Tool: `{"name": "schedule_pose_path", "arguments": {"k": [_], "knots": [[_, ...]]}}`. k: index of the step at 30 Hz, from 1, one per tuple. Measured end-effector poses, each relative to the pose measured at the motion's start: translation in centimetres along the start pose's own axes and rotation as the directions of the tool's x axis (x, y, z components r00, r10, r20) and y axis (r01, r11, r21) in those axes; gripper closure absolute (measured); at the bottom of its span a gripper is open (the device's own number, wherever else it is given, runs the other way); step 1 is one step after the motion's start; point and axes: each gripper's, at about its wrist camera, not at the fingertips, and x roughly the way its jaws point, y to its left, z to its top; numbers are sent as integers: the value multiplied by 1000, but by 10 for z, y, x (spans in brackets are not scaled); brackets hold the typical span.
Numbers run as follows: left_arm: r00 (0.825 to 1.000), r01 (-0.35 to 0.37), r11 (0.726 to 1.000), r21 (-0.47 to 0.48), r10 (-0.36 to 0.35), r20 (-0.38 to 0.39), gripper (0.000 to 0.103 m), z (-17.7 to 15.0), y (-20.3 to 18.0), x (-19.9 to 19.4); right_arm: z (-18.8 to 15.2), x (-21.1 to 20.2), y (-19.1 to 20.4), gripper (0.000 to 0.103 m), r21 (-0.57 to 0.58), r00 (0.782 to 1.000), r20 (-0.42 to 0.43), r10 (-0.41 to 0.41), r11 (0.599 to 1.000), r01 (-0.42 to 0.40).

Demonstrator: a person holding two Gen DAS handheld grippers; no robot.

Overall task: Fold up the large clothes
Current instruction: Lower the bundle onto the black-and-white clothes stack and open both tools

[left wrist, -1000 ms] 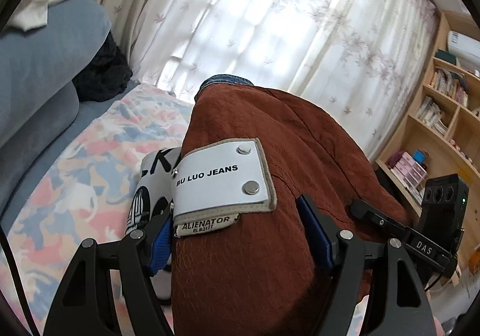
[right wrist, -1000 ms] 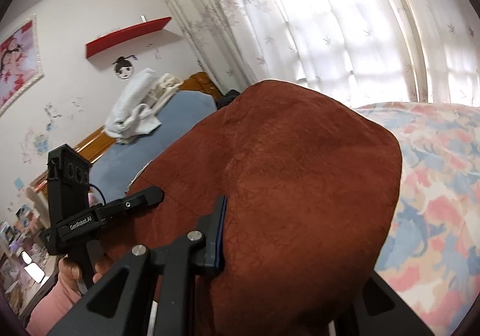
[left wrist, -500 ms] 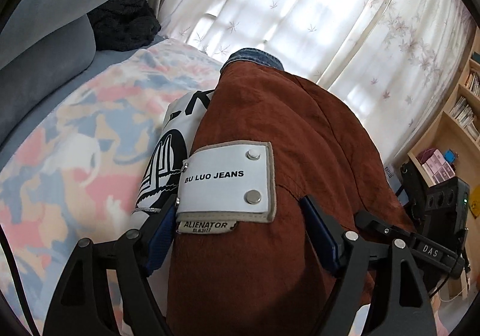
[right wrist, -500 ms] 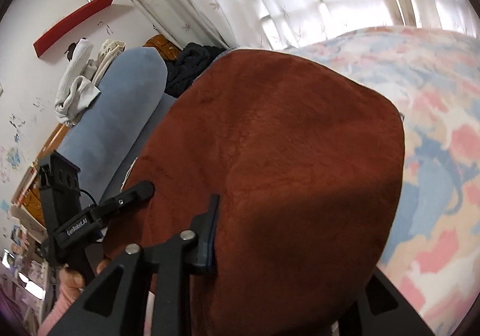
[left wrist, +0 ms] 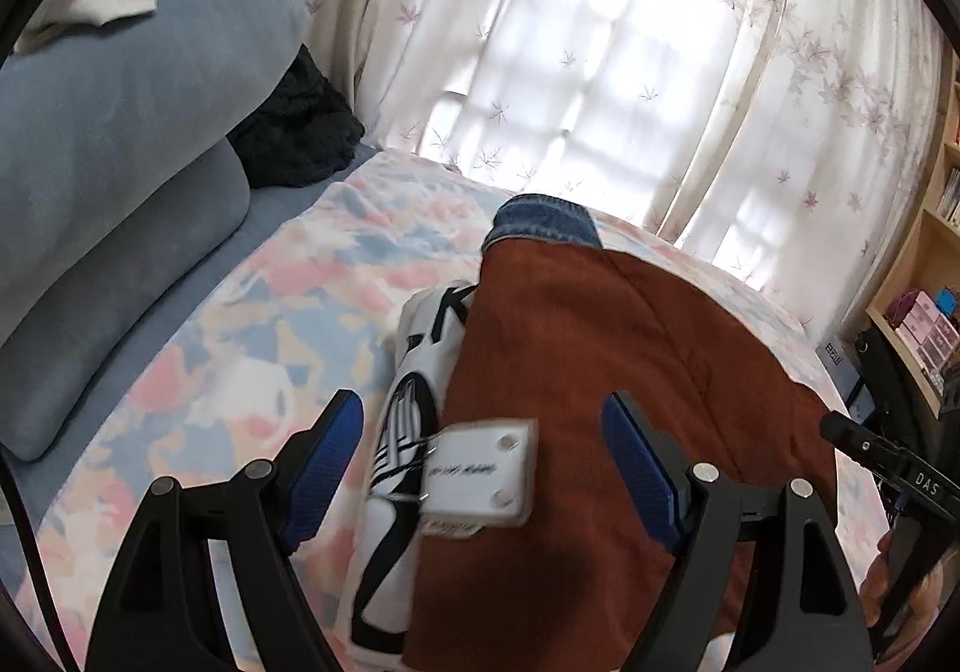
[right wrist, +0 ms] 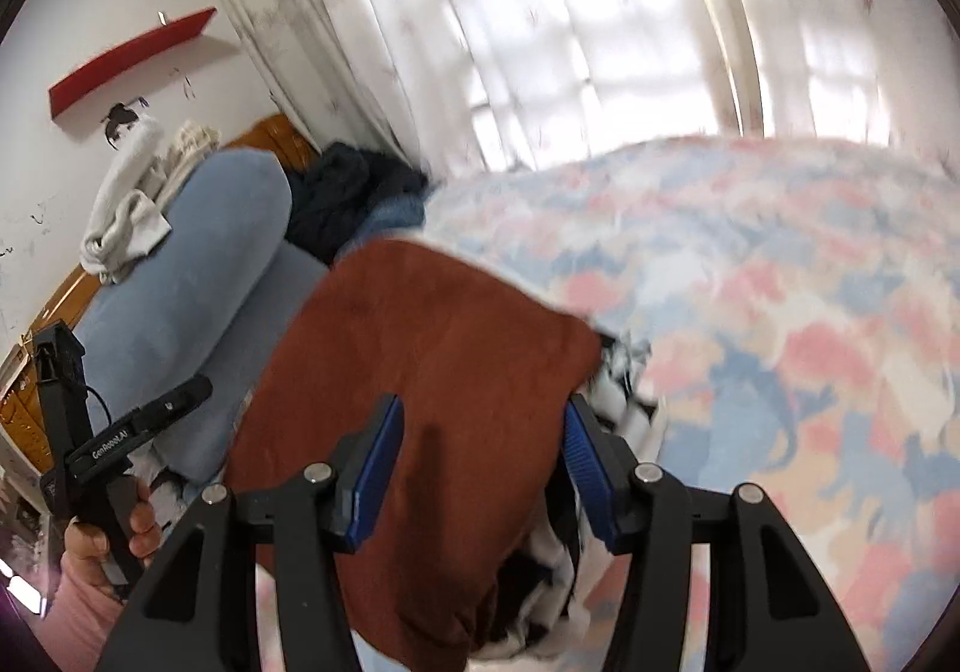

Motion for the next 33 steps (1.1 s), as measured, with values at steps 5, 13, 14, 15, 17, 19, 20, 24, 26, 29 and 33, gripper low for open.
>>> {"name": "schedule_pose_path", "arguments": {"k": [5, 13, 14, 15, 17, 19, 20, 24, 26, 29, 33], "knots": [[998, -53, 998, 46, 54, -18, 29, 0, -31, 23, 14, 28, 25, 49, -52, 993, 32, -114, 992, 116], [987, -147, 981, 125, 154, -48, 29, -4, -56, 62, 20, 24, 14, 49, 4, 944, 175, -279, 959, 283], [987, -146, 983, 116, 152, -50, 29, -3, -55, 64, 21, 26, 17, 49, -10, 953, 176, -246, 968, 251], [987, -145, 984, 104, 151, -53, 29, 0, -54, 66, 23, 30, 19, 49, -18, 962, 163, -218, 974, 224], [987, -142, 986, 90, 148, -69, 28, 4, -51, 71, 26, 46, 21, 49, -22, 982, 114, -153, 987, 157], [984, -148, 985, 86, 155, -82, 27, 9, -49, 77, 29, 73, 22, 49, -17, 995, 23, -101, 995, 102], [983, -152, 985, 86, 159, -86, 27, 9, -49, 80, 29, 82, 24, 49, -14, 995, -4, -98, 995, 98], [973, -172, 983, 61, 179, -143, 23, 12, -42, 100, 24, 129, 16, 49, -30, 978, -127, -166, 986, 163], [968, -189, 981, 47, 194, -159, 17, 11, -37, 108, 22, 143, 10, 48, -9, 974, -162, -160, 987, 161], [964, -189, 982, 12, 188, -189, 14, 8, -29, 122, 19, 158, 4, 45, 3, 967, -202, -153, 988, 157], [964, -186, 982, -25, 177, -200, 9, 0, -21, 132, 12, 170, -3, 36, -9, 956, -229, -185, 982, 188]]}}
